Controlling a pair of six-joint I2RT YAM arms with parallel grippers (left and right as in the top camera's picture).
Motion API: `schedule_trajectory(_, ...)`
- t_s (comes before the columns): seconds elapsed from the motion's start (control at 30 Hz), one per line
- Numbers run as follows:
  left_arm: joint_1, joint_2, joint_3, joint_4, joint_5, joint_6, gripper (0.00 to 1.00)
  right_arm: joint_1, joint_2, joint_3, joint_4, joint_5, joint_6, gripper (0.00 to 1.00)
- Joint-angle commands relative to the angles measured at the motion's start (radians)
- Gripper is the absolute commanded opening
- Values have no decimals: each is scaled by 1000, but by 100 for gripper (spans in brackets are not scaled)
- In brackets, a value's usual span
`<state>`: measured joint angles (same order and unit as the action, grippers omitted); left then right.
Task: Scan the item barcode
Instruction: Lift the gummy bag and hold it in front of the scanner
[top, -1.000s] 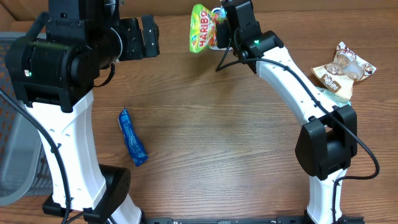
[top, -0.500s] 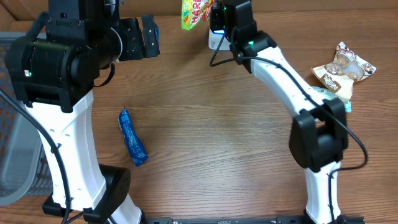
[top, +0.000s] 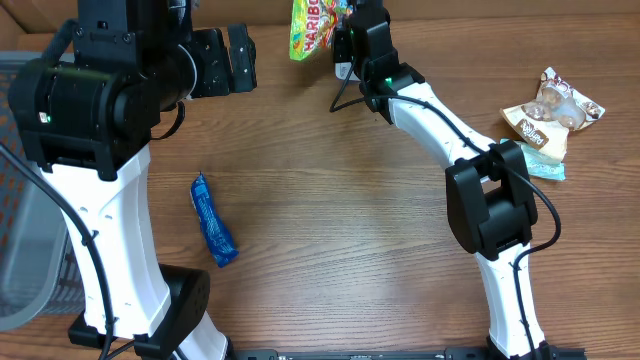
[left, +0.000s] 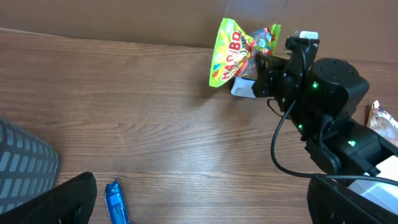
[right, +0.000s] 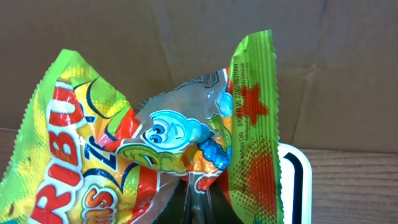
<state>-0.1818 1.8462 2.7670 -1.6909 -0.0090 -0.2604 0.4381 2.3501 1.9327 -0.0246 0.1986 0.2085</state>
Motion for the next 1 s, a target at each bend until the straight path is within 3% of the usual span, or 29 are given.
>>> schedule_trajectory(0.0,-2,-2,1,2,-5,-2,100,-4,-24,28,5,16,9,4)
schedule_trajectory(0.77,-2,-2,1,2,-5,-2,100,-4,-24,28,-42,70,2,4)
schedule_trajectory(0.97,-2,-2,1,2,-5,-2,100,0,-36,29,-120,57,2,4)
